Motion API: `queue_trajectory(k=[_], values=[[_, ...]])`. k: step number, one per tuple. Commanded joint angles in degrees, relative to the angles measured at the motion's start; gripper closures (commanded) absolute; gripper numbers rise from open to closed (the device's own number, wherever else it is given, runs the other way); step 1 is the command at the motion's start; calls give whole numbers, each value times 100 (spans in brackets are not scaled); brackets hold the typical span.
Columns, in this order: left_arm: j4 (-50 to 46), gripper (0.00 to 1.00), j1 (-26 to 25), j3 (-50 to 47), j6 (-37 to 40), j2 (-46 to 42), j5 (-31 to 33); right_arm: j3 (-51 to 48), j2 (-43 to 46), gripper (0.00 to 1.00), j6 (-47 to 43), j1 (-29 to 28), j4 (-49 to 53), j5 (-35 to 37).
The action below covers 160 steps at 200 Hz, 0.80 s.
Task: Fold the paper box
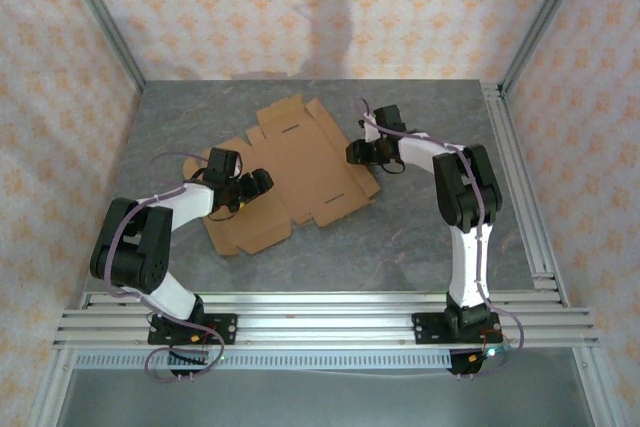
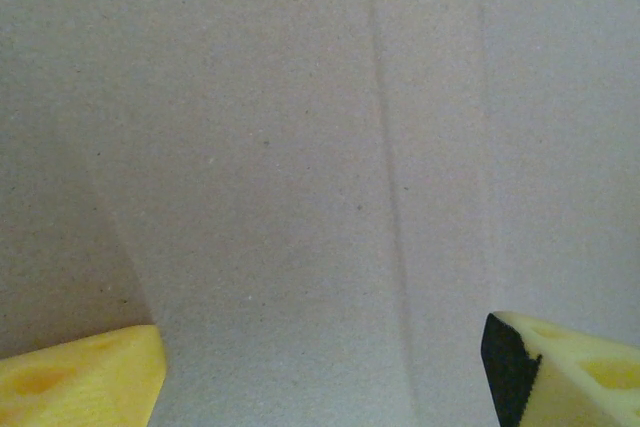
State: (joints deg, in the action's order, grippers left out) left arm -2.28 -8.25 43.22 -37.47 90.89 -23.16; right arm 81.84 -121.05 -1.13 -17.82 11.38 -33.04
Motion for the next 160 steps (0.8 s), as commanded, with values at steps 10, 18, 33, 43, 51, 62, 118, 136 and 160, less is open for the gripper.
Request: queue_trajectory(k=[10, 18, 33, 43, 51, 62, 118, 136, 160], values=[[-367, 15, -1, -13, 99, -78, 199, 232, -94, 63, -233, 7, 257, -287], [-385, 15, -1, -14, 104, -104, 212, 264, -94, 67, -301, 7, 317, -311], [-404, 15, 3, -16, 109, -176, 217, 327, -100, 69, -469, 7, 448, -319], [-431, 15, -1, -16, 113, -231, 243, 373, -116, 69, -568, 12, 528, -339], [-450, 14, -1, -8, 117, -262, 257, 408, -133, 69, -620, 8, 556, -345], [-482, 14, -1, 4, 130, -293, 266, 452, -168, 70, -664, 9, 591, -409], [-495, 14, -1, 128, 168, -164, 210, 647, -295, 65, -863, -80, 788, -605], [-507, 14, -5, 173, 187, -101, 282, 782, -368, 65, -1054, -106, 1017, -579], [-598, 14, -1, 249, 227, -36, 265, 903, -385, 69, -1277, -155, 1258, -392]])
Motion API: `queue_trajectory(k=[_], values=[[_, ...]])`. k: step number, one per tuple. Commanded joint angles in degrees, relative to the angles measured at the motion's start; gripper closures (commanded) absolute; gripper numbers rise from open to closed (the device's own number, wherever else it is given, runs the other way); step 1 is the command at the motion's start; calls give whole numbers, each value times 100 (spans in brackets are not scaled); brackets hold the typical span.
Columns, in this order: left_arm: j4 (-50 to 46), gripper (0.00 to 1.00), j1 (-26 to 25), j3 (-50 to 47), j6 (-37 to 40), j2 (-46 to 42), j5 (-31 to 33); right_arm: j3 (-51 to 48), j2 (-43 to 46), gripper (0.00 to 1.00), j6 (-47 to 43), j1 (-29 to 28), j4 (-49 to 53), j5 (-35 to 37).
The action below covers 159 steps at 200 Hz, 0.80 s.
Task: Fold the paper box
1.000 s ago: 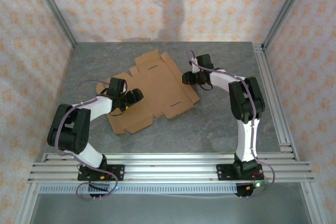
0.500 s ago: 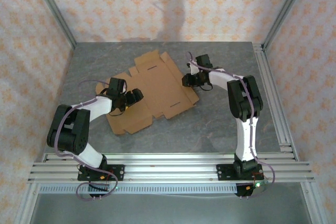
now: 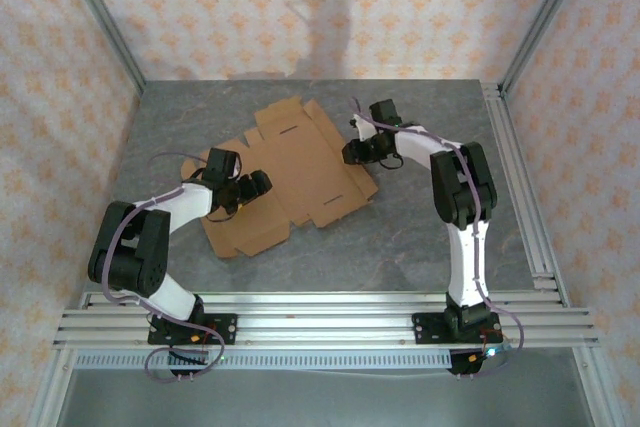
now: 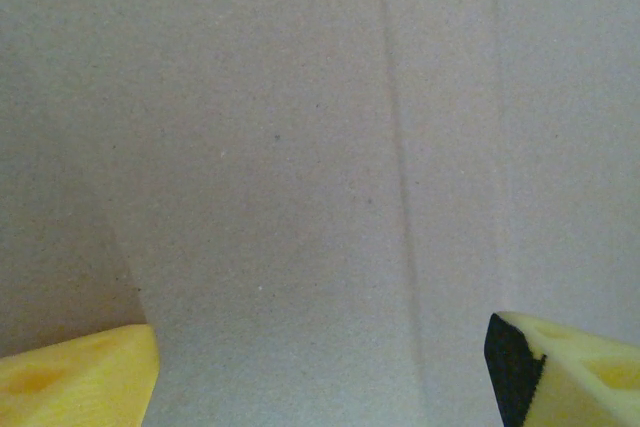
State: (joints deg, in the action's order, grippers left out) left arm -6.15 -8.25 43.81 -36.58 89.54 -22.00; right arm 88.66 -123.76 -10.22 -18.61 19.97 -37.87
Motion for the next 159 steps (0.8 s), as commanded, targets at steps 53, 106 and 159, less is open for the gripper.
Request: queue_trajectory(k=[53, 106, 159], values=[[-172, 13, 0, 74, 103, -200, 299, 174, 98, 99, -665, -181, 324, 610], [-623, 6, -1, 286, 378, -721, 726, 339, 290, 100, -1113, -330, 421, 1396], [-771, 0, 110, 504, 564, -869, 876, 433, 491, 100, -1703, -500, 640, 1873]])
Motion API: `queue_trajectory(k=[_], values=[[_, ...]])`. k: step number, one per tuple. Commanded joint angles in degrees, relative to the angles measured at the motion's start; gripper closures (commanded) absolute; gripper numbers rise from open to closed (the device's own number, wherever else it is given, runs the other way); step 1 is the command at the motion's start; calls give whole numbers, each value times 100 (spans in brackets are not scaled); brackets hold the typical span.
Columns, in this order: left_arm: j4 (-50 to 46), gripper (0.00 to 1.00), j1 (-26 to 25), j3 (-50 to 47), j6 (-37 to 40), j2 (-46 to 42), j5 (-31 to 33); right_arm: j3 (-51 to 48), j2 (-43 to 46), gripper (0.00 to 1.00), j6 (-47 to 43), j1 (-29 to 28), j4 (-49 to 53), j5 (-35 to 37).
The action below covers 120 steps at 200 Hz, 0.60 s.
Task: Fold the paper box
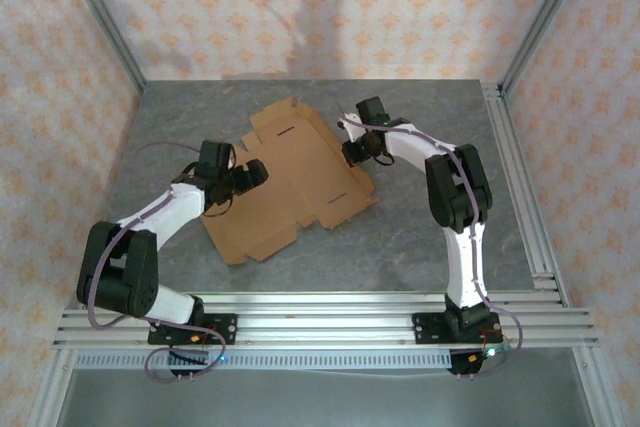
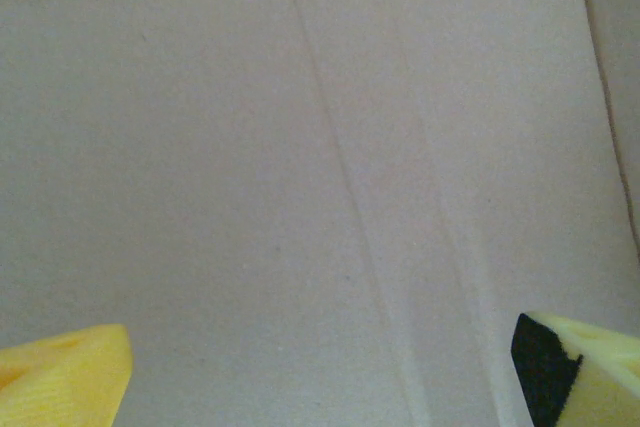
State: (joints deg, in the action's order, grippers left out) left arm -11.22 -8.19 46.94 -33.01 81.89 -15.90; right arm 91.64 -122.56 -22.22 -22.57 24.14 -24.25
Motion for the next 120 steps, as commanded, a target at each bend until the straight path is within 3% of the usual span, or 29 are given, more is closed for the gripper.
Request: queue_trajectory(k=[1, 60, 120], values=[[-261, 0, 110, 197, 208, -103, 269, 135, 377, 100, -520, -111, 222, 523], [-10, 0, 511, 542, 211, 292, 10, -27, 740, 100, -1275, -306, 106, 1007], [-65, 0, 819, 1524, 658, 1066, -163, -371, 1108, 100, -1594, -321, -171, 926]])
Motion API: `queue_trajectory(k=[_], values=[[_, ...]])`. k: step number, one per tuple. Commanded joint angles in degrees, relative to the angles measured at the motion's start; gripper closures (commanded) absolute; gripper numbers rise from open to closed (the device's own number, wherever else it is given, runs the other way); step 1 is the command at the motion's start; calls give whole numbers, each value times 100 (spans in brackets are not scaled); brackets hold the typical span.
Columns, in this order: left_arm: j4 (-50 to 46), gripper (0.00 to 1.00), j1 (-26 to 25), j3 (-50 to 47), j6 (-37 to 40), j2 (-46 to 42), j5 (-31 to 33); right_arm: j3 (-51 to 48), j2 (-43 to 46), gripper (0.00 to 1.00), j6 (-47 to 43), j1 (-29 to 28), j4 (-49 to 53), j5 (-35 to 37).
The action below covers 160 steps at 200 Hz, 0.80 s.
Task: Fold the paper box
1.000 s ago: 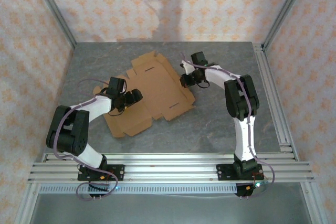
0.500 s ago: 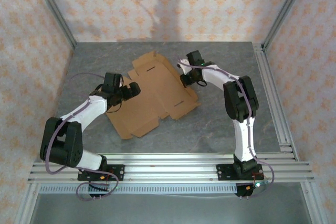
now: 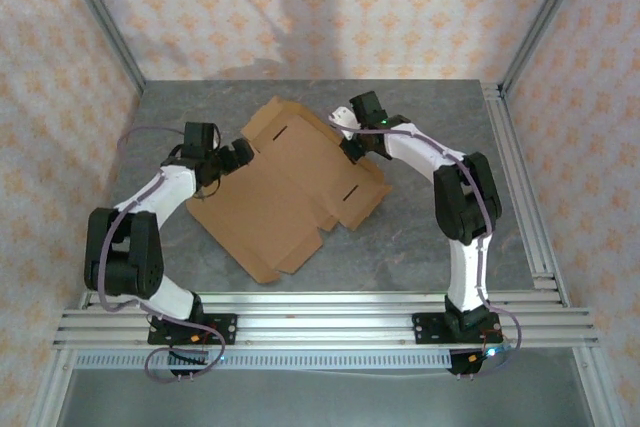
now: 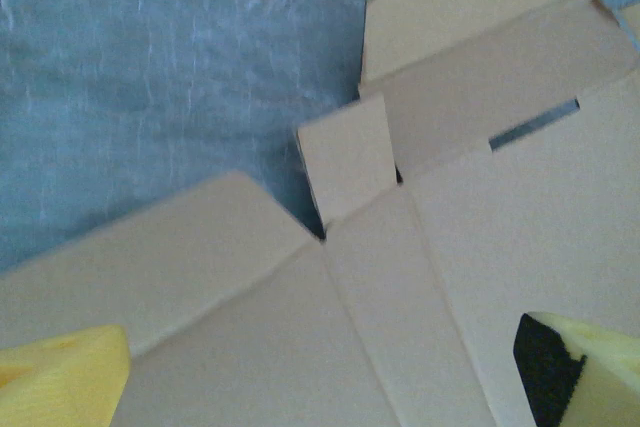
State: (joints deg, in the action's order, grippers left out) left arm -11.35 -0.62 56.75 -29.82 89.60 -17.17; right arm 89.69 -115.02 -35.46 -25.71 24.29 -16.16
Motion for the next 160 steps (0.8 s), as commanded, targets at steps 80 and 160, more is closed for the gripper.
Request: queue_trajectory(k=[80, 160], values=[[-224, 3, 67, 1872, 1009, 1804, -475, -438, 569, 100, -285, -34, -334, 283], [23, 7, 45, 2263, 1032, 2624, -1593, -567, 598, 100, -137, -36, -538, 544]])
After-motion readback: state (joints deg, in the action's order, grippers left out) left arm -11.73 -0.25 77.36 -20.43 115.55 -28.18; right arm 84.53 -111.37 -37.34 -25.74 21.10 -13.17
